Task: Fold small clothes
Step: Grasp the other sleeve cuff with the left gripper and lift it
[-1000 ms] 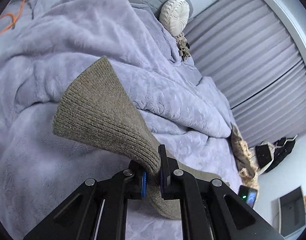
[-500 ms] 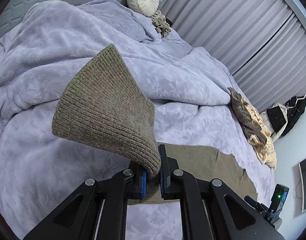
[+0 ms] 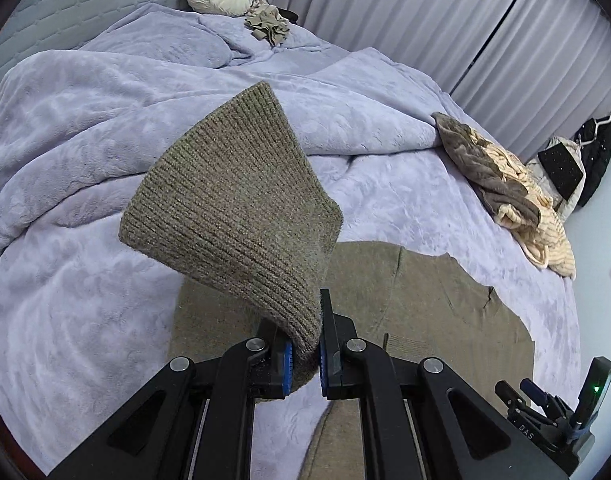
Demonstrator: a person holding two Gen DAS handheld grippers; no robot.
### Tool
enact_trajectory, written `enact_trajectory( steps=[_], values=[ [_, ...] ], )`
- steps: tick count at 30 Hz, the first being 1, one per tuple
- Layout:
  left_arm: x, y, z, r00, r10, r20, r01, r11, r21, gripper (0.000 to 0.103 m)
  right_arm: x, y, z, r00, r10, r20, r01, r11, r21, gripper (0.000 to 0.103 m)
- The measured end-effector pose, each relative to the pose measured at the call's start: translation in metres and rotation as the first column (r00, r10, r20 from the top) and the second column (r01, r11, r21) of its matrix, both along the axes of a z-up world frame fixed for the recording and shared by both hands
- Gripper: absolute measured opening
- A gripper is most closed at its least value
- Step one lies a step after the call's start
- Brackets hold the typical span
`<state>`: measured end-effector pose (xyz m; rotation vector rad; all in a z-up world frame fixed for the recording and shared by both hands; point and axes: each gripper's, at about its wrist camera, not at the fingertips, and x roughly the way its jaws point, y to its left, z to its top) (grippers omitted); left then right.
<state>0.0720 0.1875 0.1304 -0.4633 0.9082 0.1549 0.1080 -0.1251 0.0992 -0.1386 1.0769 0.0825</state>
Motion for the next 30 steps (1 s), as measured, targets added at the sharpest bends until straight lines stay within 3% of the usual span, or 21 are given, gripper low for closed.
enact_trajectory(
  steps=[18,30],
  values=[
    [0.031,-0.122,0.011,0.991,-0.133,-0.031,0.135,0.988,0.073,0.010,-0.014,-0.096,-0.005,0.995,-0.099,0.003,0.099,0.995,0.033,0.070],
    [0.044,-0.223,0.016,0.966,-0.254,-0.051,0.259,0.956,0.140,0.010,-0.020,-0.142,-0.011,0.989,-0.147,0.005,0.146,0.987,0.061,0.070]
  ],
)
